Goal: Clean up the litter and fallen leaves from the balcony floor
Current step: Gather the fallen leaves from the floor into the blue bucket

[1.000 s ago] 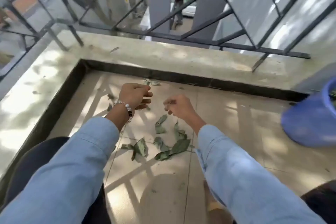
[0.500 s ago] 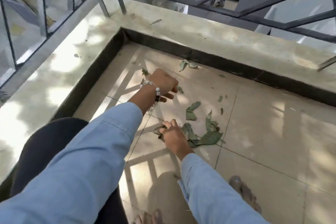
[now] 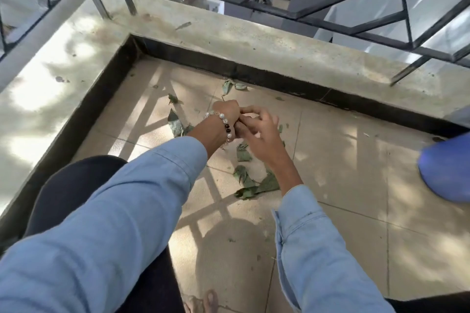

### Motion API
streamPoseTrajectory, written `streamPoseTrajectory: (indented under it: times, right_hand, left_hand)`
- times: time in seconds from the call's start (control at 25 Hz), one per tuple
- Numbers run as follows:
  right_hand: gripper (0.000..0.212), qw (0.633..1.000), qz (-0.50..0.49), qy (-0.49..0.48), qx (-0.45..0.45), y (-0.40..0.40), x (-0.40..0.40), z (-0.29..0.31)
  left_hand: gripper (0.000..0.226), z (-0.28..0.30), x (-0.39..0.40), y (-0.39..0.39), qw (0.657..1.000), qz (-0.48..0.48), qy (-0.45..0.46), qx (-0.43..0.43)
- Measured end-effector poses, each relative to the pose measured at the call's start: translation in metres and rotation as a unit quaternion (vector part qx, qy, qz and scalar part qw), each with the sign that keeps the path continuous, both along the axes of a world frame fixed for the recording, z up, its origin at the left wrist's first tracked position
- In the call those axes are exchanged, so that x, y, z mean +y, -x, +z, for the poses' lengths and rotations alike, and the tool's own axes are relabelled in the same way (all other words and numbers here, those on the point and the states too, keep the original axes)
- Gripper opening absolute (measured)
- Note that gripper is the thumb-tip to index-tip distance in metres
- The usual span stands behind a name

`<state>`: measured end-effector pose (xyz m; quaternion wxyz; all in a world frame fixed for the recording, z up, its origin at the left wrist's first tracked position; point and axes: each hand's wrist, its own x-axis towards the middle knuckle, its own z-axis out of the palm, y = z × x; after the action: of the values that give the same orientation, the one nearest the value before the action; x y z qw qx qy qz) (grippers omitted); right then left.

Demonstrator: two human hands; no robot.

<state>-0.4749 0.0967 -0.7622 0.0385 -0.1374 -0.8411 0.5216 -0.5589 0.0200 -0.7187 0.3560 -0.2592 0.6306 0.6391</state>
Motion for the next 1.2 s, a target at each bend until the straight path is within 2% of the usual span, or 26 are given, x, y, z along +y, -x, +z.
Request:
streamPoseTrajectory:
  times: [0.08,0.12,0.16,0.2,0.24,0.28,0.32,0.36,0.44,0.48,0.52,0.56,0.6,0.64,0.68,0.76,0.84,0.88,0.92,1.0,1.12,1.2]
  right_hand:
    - [0.027,0.993,-0.071,0.098,0.006,-0.019,0.014,-0.004]
    - [0.025,0.99,-0.087,0.113,-0.013,-0.027,0.019,-0.009]
    - [0.027,0.993,-0.052,0.077,-0.067,-0.036,0.021,-0.019]
    - [0.039,0.987,0.027,0.017,-0.158,-0.044,0.018,-0.032]
    - [0.055,0.959,0.124,-0.067,-0.245,-0.054,0.011,-0.048]
    - [0.067,0.921,0.205,-0.172,-0.282,-0.063,0.001,-0.067]
    - [0.069,0.892,0.241,-0.27,-0.271,-0.072,-0.007,-0.088]
    - [0.063,0.877,0.246,-0.337,-0.237,-0.078,-0.015,-0.102]
    - [0.043,0.882,0.215,-0.379,-0.181,-0.083,-0.016,-0.122]
    - [0.034,0.898,0.199,-0.358,-0.158,-0.081,-0.015,-0.122]
    - [0.025,0.931,0.15,-0.302,-0.138,-0.078,-0.013,-0.117]
    - [0.02,0.967,0.057,-0.216,-0.12,-0.074,-0.009,-0.106]
    - [0.017,0.985,-0.059,-0.116,-0.117,-0.067,-0.005,-0.091]
    - [0.016,0.978,-0.173,-0.016,-0.114,-0.058,0.001,-0.076]
    - [0.017,0.956,-0.259,0.094,-0.1,-0.049,0.006,-0.061]
    - [0.018,0.893,-0.329,0.307,-0.02,-0.031,0.011,-0.031]
    - [0.023,0.841,-0.355,0.403,0.057,-0.016,0.008,-0.007]
    - [0.026,0.83,-0.363,0.418,0.076,-0.011,0.004,0.0]
    - [0.026,0.83,-0.367,0.411,0.082,-0.009,-0.001,0.003]
    - [0.024,0.866,-0.349,0.348,0.081,-0.013,-0.011,0.003]
    - [0.022,0.954,-0.24,0.144,0.105,-0.025,-0.008,-0.009]
    - [0.019,0.982,-0.15,0.022,0.114,-0.034,0.001,-0.008]
  left_hand:
    - [0.034,0.004,-0.003,0.005,1.0,0.029,-0.012,-0.003]
    - [0.035,0.006,-0.004,0.006,1.0,0.02,-0.021,-0.01]
    - [0.034,0.007,-0.004,0.004,1.0,-0.009,-0.017,-0.008]
    - [0.032,0.009,-0.004,0.001,0.999,-0.049,-0.003,-0.004]
    - [0.03,0.01,-0.003,-0.002,0.996,-0.085,0.019,0.001]
    - [0.028,0.01,-0.004,-0.003,0.993,-0.112,0.032,0.0]
    - [0.028,0.01,-0.004,-0.005,0.99,-0.134,0.035,-0.007]
    - [0.031,0.008,-0.005,-0.005,0.988,-0.151,0.027,-0.011]
    - [0.035,0.006,-0.007,-0.002,0.984,-0.175,0.042,0.008]
    - [0.034,0.007,-0.007,-0.002,0.98,-0.186,0.071,0.026]
    - [0.03,0.005,-0.007,-0.002,0.974,-0.198,0.101,0.046]
    - [0.027,0.003,-0.006,-0.001,0.969,-0.206,0.121,0.06]
    - [0.032,0.0,-0.004,0.0,0.965,-0.214,0.134,0.068]
    - [0.044,-0.001,-0.004,0.0,0.963,-0.222,0.135,0.066]
    - [0.057,-0.003,-0.002,-0.001,0.964,-0.227,0.127,0.055]
    - [0.079,0.001,0.003,-0.006,0.964,-0.243,0.1,0.027]
    - [0.084,0.007,0.011,-0.014,0.969,-0.242,0.038,-0.023]
    - [0.08,0.01,0.016,-0.019,0.97,-0.234,-0.002,-0.058]
    - [0.076,0.011,0.021,-0.023,0.97,-0.224,-0.036,-0.09]
    - [0.064,0.003,0.03,-0.027,0.975,-0.189,-0.057,-0.102]
    - [0.041,-0.011,0.037,-0.028,0.994,-0.11,-0.011,-0.023]
    - [0.034,-0.016,0.04,-0.023,0.996,-0.079,0.026,0.029]
